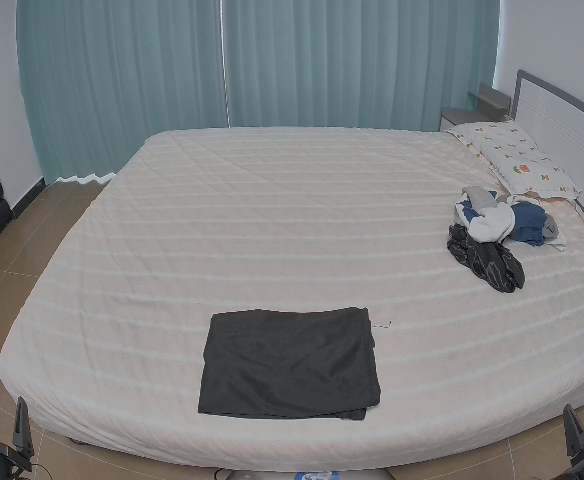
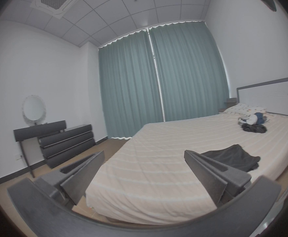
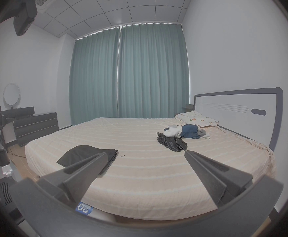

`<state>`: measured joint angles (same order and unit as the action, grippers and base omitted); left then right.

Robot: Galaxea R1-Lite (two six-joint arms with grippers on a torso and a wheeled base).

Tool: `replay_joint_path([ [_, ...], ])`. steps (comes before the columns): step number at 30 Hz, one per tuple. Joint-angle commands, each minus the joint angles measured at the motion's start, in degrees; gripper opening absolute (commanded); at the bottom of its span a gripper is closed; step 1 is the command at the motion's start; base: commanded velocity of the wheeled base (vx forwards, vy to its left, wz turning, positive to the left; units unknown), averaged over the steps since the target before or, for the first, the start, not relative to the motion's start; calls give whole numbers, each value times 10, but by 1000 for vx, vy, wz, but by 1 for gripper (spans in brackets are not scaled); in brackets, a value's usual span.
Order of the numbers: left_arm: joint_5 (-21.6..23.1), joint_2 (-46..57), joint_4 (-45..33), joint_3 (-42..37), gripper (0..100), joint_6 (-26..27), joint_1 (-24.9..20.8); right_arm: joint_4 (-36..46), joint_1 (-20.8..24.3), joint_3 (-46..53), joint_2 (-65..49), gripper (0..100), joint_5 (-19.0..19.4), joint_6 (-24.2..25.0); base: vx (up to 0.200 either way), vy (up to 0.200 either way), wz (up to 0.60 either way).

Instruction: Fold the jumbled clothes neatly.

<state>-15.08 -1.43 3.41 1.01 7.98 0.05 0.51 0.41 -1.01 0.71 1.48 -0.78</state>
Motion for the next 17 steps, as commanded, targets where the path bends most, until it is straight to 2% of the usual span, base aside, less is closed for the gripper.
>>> replay_joint_path([
  [1, 71, 14, -2, -8, 100, -10, 0, 0, 0, 7, -7, 100, 0, 0, 0, 0, 0],
  [2, 104, 14, -3, -8, 100, -17, 0, 0, 0, 7, -7, 100, 0, -1, 0, 0, 0],
  [3, 151, 14, -9, -9, 100, -53, 1, 0, 0, 7, -7, 100, 0, -2, 0, 0, 0],
  [4, 163, 12, -27, -10, 100, -79, 1, 1, 0, 7, -7, 100, 0, -1, 0, 0, 0],
  [5, 163, 13, -46, -7, 100, -94, 1, 1, 0, 7, -7, 100, 0, 0, 0, 0, 0],
  [8, 138, 14, -38, -9, 100, -77, 1, 0, 0, 7, -7, 100, 0, 1, 0, 0, 0],
  [17, 135, 13, -36, -9, 100, -75, 1, 0, 0, 7, -7, 100, 0, 1, 0, 0, 0],
])
